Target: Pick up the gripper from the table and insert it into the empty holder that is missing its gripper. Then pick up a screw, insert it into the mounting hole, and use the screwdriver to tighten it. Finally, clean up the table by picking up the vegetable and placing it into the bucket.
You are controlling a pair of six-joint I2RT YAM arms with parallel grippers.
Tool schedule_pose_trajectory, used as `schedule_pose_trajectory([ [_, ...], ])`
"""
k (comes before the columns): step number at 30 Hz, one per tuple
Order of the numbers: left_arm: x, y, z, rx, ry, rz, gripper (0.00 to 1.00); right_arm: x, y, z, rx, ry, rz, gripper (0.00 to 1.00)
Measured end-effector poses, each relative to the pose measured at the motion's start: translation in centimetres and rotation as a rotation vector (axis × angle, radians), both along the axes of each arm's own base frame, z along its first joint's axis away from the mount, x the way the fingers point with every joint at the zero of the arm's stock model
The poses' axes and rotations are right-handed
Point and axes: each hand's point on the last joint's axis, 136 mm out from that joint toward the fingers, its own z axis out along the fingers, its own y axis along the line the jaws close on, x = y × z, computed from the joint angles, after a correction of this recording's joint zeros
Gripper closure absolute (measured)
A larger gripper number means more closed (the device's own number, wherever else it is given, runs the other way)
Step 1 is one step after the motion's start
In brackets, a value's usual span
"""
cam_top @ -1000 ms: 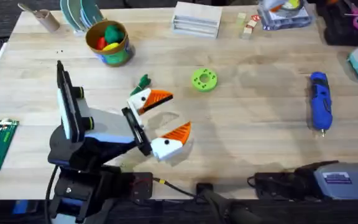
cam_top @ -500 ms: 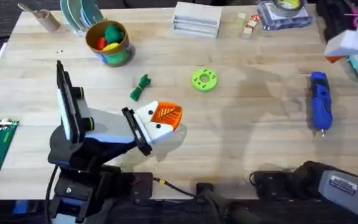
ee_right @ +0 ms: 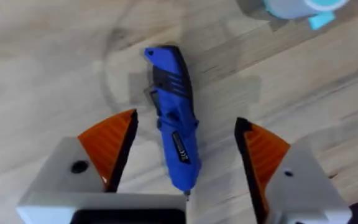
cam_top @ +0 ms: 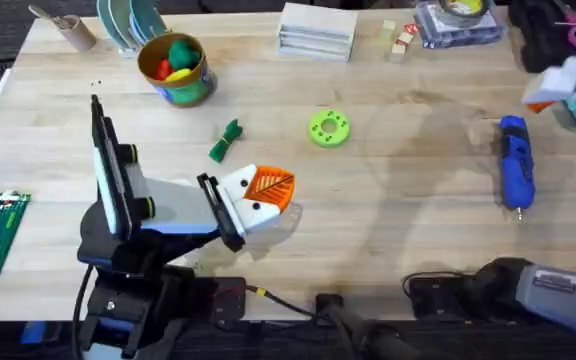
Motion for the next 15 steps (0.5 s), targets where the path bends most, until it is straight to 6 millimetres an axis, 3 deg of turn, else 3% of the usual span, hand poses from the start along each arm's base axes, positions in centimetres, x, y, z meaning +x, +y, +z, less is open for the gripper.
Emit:
schedule_pose_trajectory([
  [9,0.0,0.0,0.0,0.003,-0.004,-0.003,0.997,0.5,-0.2,-5.4,0.034,0.2,0.254,0.009],
  [15,0.0,0.0,0.0,0.003,-0.003,-0.003,0.997,1.1,-0.9,-8.4,0.09,0.231,0.303,0.009],
])
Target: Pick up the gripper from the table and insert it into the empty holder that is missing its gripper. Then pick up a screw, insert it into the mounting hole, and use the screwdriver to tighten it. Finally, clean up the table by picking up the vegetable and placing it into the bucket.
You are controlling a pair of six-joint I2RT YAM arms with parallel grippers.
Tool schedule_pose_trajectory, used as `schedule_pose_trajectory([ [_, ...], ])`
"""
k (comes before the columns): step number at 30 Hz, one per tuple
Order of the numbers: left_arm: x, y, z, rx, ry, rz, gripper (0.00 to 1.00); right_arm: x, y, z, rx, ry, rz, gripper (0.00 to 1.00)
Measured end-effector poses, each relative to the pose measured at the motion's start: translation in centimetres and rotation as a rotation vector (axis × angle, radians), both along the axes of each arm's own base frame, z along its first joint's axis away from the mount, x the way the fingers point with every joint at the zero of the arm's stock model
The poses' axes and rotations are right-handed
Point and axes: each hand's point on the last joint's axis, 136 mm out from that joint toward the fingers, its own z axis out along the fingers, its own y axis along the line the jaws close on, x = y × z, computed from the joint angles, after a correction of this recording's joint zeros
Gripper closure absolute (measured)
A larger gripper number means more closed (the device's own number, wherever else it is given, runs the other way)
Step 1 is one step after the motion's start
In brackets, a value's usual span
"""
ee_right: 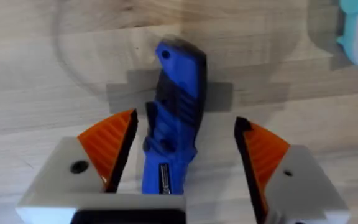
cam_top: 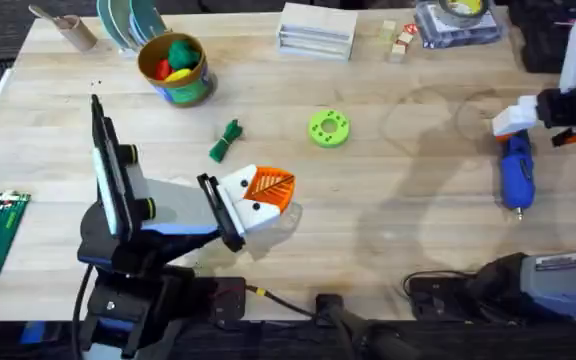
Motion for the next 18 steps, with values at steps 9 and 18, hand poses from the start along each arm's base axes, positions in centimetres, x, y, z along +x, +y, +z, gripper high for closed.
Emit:
schedule_pose_trajectory([
  [9,0.0,0.0,0.0,0.0,0.0,0.0,0.997,0.7,0.5,-4.0,0.12,0.03,0.034,0.01],
  [18,0.0,0.0,0.0,0.0,0.0,0.0,0.997,0.6,-0.2,-4.0,0.097,0.03,0.031,0.367],
])
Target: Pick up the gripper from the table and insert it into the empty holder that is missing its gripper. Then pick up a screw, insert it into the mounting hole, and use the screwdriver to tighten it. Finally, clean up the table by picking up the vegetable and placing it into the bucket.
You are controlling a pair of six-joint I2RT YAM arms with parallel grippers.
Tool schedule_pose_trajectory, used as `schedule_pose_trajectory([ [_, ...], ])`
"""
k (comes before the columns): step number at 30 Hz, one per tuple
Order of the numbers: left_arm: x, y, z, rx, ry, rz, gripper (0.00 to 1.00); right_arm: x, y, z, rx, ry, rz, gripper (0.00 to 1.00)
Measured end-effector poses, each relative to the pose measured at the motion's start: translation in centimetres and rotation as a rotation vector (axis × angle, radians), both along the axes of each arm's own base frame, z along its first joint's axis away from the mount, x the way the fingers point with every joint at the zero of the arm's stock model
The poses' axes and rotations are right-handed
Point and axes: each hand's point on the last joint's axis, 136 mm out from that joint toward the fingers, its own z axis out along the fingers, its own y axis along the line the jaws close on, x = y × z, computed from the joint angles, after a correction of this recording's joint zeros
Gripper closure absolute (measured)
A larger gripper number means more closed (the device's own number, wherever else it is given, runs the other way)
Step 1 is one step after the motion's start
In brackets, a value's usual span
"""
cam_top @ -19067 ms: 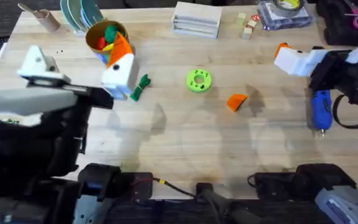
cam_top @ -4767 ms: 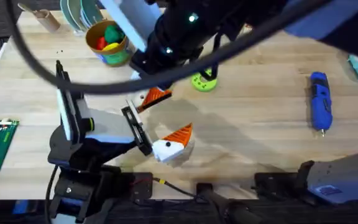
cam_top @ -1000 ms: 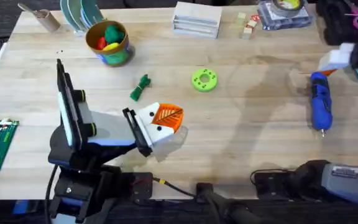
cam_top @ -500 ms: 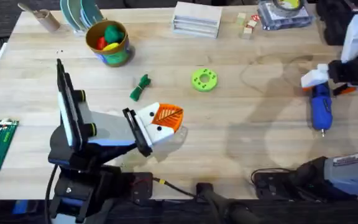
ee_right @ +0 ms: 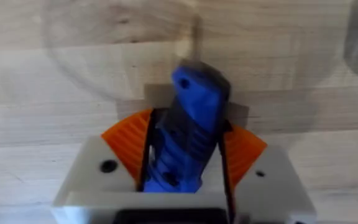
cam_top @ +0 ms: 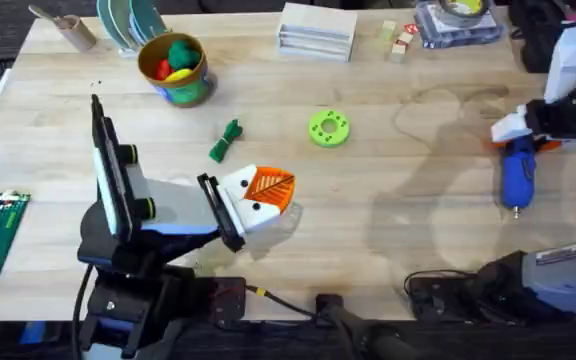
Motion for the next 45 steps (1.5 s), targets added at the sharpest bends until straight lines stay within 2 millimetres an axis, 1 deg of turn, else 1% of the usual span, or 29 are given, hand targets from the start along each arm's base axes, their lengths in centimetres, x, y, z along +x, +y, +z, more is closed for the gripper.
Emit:
schedule_pose_trajectory([
  [1,0.0,0.0,0.0,0.0,0.0,0.0,0.997,0.0,-0.1,0.0,0.0,-0.001,-0.002,0.429],
  [4,0.0,0.0,0.0,0.0,0.0,0.0,0.997,0.0,-0.2,0.1,-0.01,-0.001,0.001,0.575],
  [6,0.0,0.0,0.0,0.0,0.0,0.0,0.997,0.0,-0.4,0.0,-0.016,0.001,0.003,0.655],
  [8,0.0,0.0,0.0,0.0,0.0,0.0,0.997,0.0,-0.5,0.0,-0.019,0.003,0.001,0.709],
  [13,0.0,0.0,0.0,0.0,0.0,0.0,0.997,0.0,-0.6,-0.1,-0.021,0.005,0.01,0.954],
  [14,0.0,0.0,0.0,0.0,0.0,0.0,0.997,0.0,-0.6,-0.1,-0.02,0.004,0.01,0.977],
  [24,0.0,0.0,0.0,0.0,0.0,0.0,0.997,0.4,-0.3,0.1,0.012,0.011,0.013,0.971],
  [27,0.0,0.0,0.0,0.0,0.0,0.0,0.997,1.0,-0.1,0.4,0.025,-0.007,0.017,0.971],
  [31,0.0,0.0,0.0,0.0,0.0,0.0,0.997,2.6,-0.3,1.6,0.018,-0.058,0.028,0.971],
  [34,0.0,0.0,0.0,0.0,0.0,0.0,0.997,4.1,-1.1,3.4,-0.009,-0.115,0.018,0.971],
  [37,0.0,0.0,0.0,0.0,0.0,0.0,0.997,5.5,-1.8,6.0,-0.035,-0.175,-0.028,0.971],
  [40,0.0,0.0,0.0,0.0,0.0,0.0,0.997,7.3,-2.3,9.5,-0.049,-0.283,-0.067,0.971],
  [43,0.0,0.0,0.0,0.0,0.0,0.0,0.997,9.0,-2.0,14.1,-0.069,-0.437,-0.065,0.971],
  [45,0.0,0.0,0.0,0.0,0.0,0.0,0.997,9.5,-1.4,17.4,-0.093,-0.535,-0.048,0.971],
])
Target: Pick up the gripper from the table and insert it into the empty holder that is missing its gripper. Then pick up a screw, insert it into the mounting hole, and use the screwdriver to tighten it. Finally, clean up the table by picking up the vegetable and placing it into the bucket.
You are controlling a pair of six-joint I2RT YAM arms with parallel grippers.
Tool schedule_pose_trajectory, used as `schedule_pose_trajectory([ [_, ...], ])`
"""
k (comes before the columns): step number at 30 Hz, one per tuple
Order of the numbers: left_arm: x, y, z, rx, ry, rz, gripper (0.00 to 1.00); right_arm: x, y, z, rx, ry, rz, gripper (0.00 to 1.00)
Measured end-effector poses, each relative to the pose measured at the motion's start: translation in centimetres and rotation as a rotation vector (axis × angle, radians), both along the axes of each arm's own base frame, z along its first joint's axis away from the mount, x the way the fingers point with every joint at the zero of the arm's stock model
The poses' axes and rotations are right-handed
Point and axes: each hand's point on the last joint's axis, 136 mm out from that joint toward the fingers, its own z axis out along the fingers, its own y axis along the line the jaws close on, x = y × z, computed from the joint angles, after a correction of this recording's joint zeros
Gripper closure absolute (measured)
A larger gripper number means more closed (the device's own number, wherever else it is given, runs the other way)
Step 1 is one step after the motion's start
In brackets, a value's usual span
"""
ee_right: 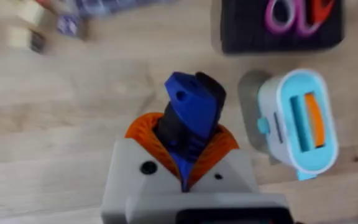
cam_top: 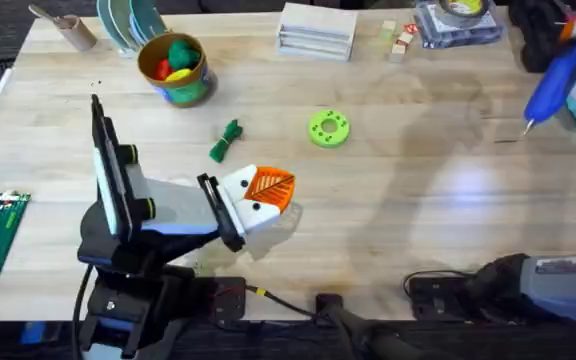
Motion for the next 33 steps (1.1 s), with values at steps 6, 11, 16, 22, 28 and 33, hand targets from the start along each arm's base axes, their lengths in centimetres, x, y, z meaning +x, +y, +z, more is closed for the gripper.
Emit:
schedule_pose_trajectory([
  [6,0.0,0.0,0.0,0.0,0.0,0.0,0.997,-1.2,4.3,9.5,-0.068,-0.238,0.079,0.971],
  [11,0.0,0.0,0.0,0.0,0.0,0.0,0.997,-2.3,9.7,14.1,-0.056,-0.37,0.216,0.971],
  [16,0.0,0.0,0.0,0.0,0.0,0.0,0.997,-2.5,15.7,14.8,-0.025,-0.444,0.379,0.971],
  [22,0.0,0.0,0.0,0.0,0.0,0.0,0.997,-2.0,23.3,11.8,0.063,-0.554,0.535,0.971],
  [28,0.0,0.0,0.0,0.0,0.0,0.0,0.997,-3.1,32.8,10.6,0.204,-0.721,0.73,0.971],
  [33,0.0,0.0,0.0,0.0,0.0,0.0,0.997,-5.4,38.7,11.9,0.314,-0.86,0.86,0.971],
])
